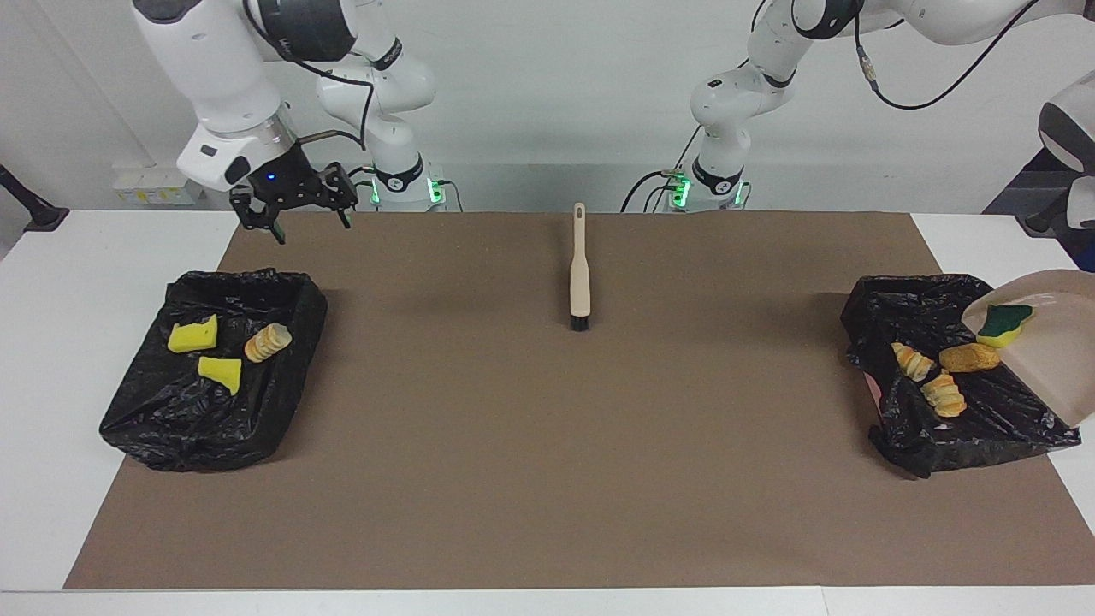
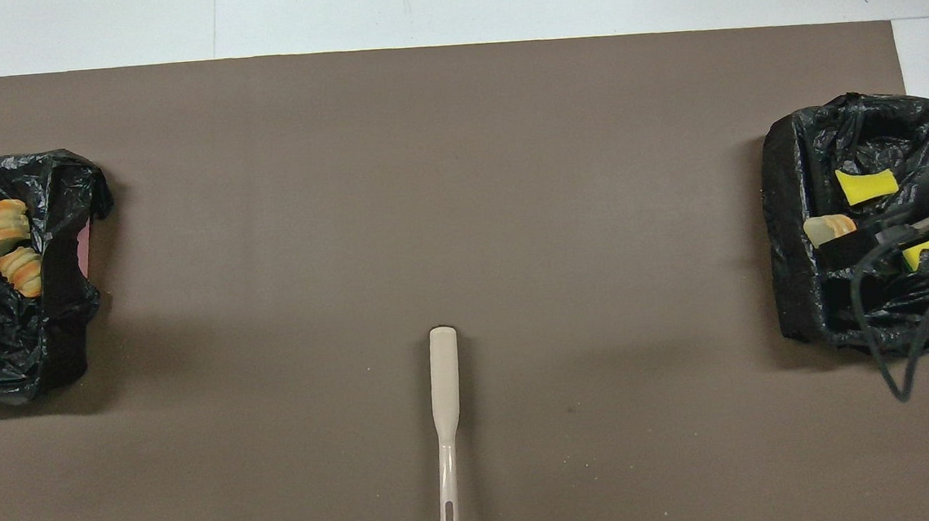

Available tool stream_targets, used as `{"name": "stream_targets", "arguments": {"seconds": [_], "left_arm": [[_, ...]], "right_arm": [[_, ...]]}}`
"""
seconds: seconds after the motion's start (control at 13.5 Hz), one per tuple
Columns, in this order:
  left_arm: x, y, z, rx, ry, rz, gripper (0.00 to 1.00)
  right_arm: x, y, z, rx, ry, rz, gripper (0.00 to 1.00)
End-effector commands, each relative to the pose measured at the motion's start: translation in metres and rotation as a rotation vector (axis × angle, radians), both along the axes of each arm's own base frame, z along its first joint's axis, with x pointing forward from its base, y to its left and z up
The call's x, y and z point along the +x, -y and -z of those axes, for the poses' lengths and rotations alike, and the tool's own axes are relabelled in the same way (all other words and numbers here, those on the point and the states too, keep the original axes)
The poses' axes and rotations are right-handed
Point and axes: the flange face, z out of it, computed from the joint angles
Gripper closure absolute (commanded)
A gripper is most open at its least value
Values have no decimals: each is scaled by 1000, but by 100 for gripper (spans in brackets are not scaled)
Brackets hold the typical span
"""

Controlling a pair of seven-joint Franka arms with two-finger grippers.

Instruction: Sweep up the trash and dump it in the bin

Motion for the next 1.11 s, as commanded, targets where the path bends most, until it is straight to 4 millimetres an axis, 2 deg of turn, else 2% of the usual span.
{"name": "stream_targets", "arguments": {"seconds": [0.0,0.22,0.37,0.52,0.59,0.82,0.97,1.04], "left_arm": [[17,8,-7,83,13,72,100],[22,13,-10,116,28,106,100],[29,35,-9,97,50,121,100],[34,58,-5,0,132,78,100],[34,59,-3,-50,153,57,100],[33,57,-4,-43,151,55,100],[25,48,-19,112,114,72,100],[25,47,-21,130,111,76,100]], "right_arm": [[0,22,-26,-10,-47,33,0],[3,13,-27,-19,-41,138,0],[3,11,-29,-24,-27,168,0],[3,13,-28,-27,-29,175,0],[3,16,-28,-32,-30,179,0],[2,19,-29,-30,-29,186,0],[-1,38,-31,-15,-36,225,0],[-1,34,-32,-16,-30,221,0]]}}
